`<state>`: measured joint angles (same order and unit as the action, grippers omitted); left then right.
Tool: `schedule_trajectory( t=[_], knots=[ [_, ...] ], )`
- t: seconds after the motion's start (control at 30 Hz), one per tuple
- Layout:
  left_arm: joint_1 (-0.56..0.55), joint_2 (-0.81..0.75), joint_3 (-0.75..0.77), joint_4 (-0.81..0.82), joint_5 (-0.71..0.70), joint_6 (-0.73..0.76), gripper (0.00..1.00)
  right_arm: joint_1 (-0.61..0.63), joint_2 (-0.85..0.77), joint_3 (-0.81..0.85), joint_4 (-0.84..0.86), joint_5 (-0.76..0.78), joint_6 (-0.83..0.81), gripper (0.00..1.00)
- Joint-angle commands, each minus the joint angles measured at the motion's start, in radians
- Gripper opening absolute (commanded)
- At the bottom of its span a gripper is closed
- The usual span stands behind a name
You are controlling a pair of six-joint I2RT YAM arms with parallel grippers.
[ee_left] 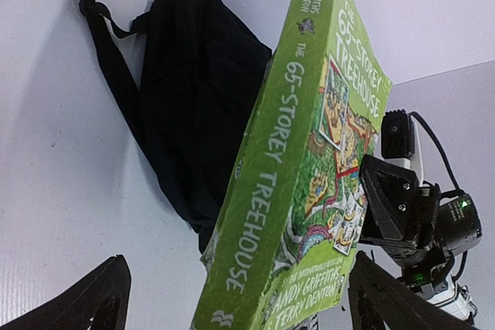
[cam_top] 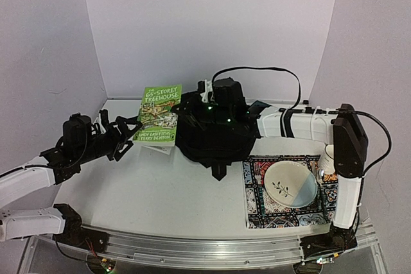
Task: Pack the student bag
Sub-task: Pass from the right arm to the left
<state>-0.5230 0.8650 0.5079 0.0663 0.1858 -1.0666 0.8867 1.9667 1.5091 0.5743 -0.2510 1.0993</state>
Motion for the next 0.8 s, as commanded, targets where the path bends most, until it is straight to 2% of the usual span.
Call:
schedule_trajectory(
  t=[0.0,0.23,0.57,0.77],
  knots=[
    [-0.002,0.031,0.021,0.151,0.038,-0.016,1.0,0.004,-0.093,0.001,0.222,0.077,0.047,0.0],
    [-0.005,0.113,0.007,0.373,0.068,-0.075,0.99,0.004,-0.091,-0.012,0.33,0.115,0.109,0.0],
    [-0.011,0.228,0.052,0.486,0.019,-0.033,0.98,0.006,-0.081,-0.014,0.399,0.132,0.173,0.0],
    [-0.016,0.271,0.08,0.609,0.047,-0.036,0.88,0.009,-0.07,-0.033,0.407,0.154,0.174,0.0]
  ],
)
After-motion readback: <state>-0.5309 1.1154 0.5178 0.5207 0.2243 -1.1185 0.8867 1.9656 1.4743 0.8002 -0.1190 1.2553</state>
